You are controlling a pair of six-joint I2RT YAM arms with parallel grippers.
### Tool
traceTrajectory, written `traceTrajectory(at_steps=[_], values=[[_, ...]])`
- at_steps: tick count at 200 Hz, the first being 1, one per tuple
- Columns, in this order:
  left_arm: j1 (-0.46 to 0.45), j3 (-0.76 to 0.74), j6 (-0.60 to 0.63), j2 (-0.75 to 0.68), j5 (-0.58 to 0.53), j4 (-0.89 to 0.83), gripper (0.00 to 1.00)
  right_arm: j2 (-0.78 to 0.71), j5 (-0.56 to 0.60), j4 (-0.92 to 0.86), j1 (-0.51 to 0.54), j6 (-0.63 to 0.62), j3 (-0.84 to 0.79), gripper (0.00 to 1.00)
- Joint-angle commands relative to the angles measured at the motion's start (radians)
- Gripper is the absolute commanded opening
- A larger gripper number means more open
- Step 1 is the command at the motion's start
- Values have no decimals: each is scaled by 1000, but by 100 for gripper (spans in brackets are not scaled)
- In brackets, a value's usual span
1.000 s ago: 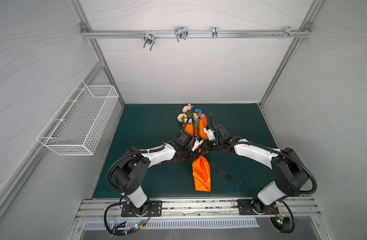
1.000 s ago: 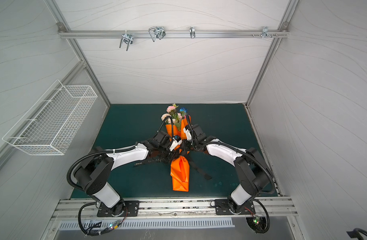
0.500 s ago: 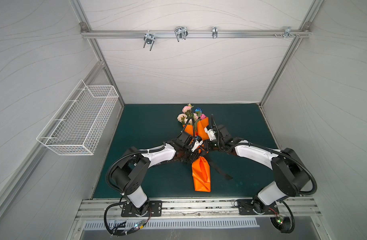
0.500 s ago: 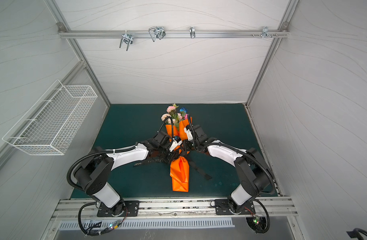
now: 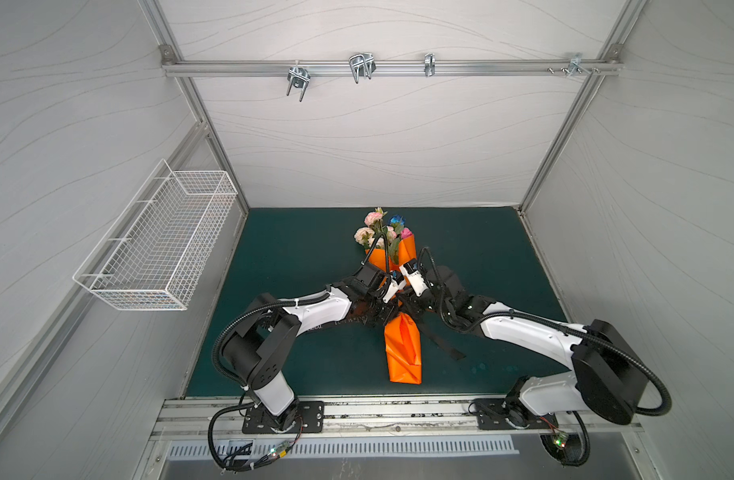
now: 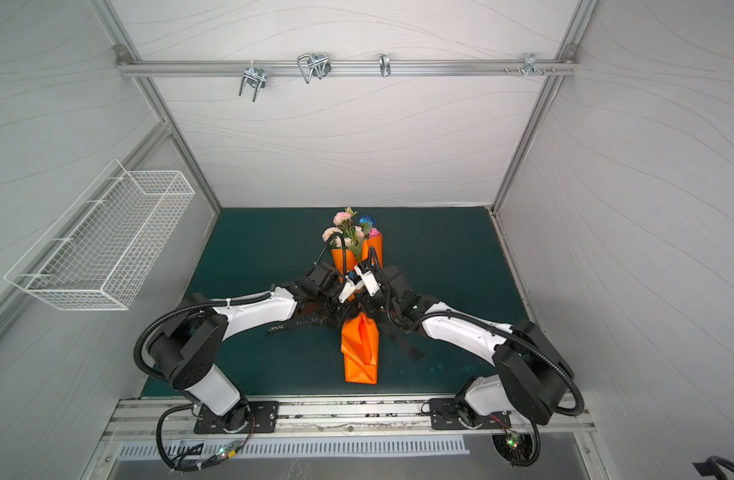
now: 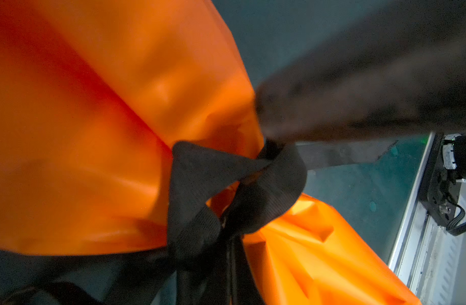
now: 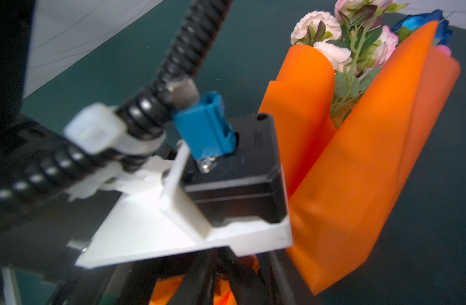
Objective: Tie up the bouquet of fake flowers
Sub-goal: 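Press both grippers together at the knot, tightening the ribbon around the cone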
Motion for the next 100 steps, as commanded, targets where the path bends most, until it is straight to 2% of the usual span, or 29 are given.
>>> traceTrajectory(at_steps=[1,39,100], values=[[15,-2,-10,-9,39,38,0,15,46,24,12,-83,-4,33],[23,-3,-15,2,60,43,0,48,58,5,30,-119,0,31],[38,-2,-15,14,95,51,0,78,162,-34,79,-172,8,32]])
